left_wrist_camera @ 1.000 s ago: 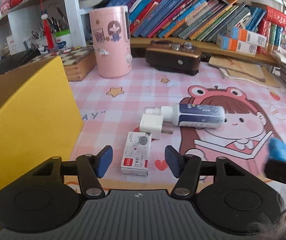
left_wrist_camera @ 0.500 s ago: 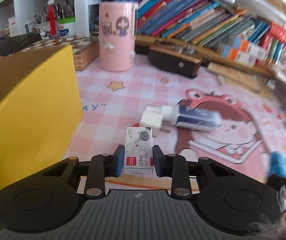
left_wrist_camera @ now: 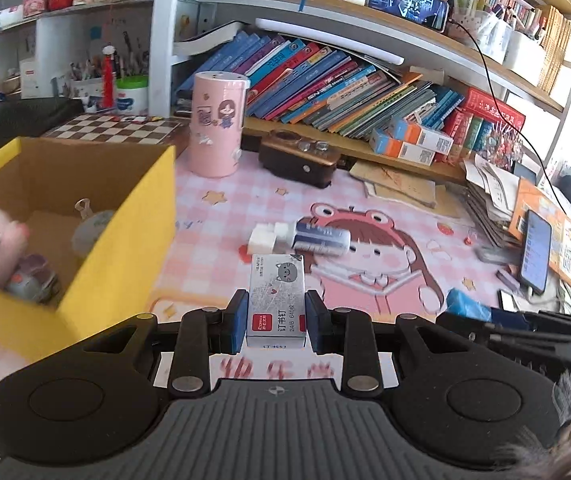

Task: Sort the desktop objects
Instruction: 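Lift the card box and blue cloth and carry both toward the yellow box, then release the card box into the box with the left tool while the right tool drops the cloth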

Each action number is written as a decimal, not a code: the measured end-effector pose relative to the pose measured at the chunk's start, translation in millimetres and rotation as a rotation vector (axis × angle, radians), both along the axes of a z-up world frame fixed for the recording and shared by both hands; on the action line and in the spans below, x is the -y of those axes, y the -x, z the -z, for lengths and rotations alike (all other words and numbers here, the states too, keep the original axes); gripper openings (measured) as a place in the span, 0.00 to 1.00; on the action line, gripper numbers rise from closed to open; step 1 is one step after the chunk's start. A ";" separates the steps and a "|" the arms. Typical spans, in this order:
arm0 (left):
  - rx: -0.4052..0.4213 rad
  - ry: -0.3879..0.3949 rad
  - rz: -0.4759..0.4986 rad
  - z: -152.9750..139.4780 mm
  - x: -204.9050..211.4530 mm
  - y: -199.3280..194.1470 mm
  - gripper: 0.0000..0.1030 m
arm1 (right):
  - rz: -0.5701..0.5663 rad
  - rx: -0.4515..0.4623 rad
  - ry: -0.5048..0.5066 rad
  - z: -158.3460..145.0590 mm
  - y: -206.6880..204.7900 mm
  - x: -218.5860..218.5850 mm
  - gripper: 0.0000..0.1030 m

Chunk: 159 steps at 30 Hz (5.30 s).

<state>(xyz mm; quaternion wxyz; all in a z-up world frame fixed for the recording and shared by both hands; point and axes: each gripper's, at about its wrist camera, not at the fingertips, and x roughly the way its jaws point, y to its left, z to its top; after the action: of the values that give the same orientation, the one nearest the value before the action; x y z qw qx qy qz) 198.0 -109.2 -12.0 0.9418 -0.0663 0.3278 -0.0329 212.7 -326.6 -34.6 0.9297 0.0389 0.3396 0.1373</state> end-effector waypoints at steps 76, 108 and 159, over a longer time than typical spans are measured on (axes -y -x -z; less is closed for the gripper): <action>0.084 0.026 -0.050 -22.2 -221.5 194.5 0.27 | -0.068 -0.015 0.011 -25.4 176.9 -243.9 0.40; 0.102 -0.079 -0.054 -40.3 -181.6 -18.6 0.27 | -0.191 0.195 -0.032 -81.4 -13.0 -228.5 0.40; 0.074 -0.126 -0.020 -24.4 -168.2 -11.8 0.77 | -0.360 0.023 0.128 -68.8 -82.3 -283.4 0.50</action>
<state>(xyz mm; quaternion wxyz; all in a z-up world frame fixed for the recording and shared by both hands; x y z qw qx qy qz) 209.9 58.9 12.4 0.9559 -0.0090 0.2937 -0.0052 295.0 -43.2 34.2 0.8946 -0.0831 0.3383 0.2798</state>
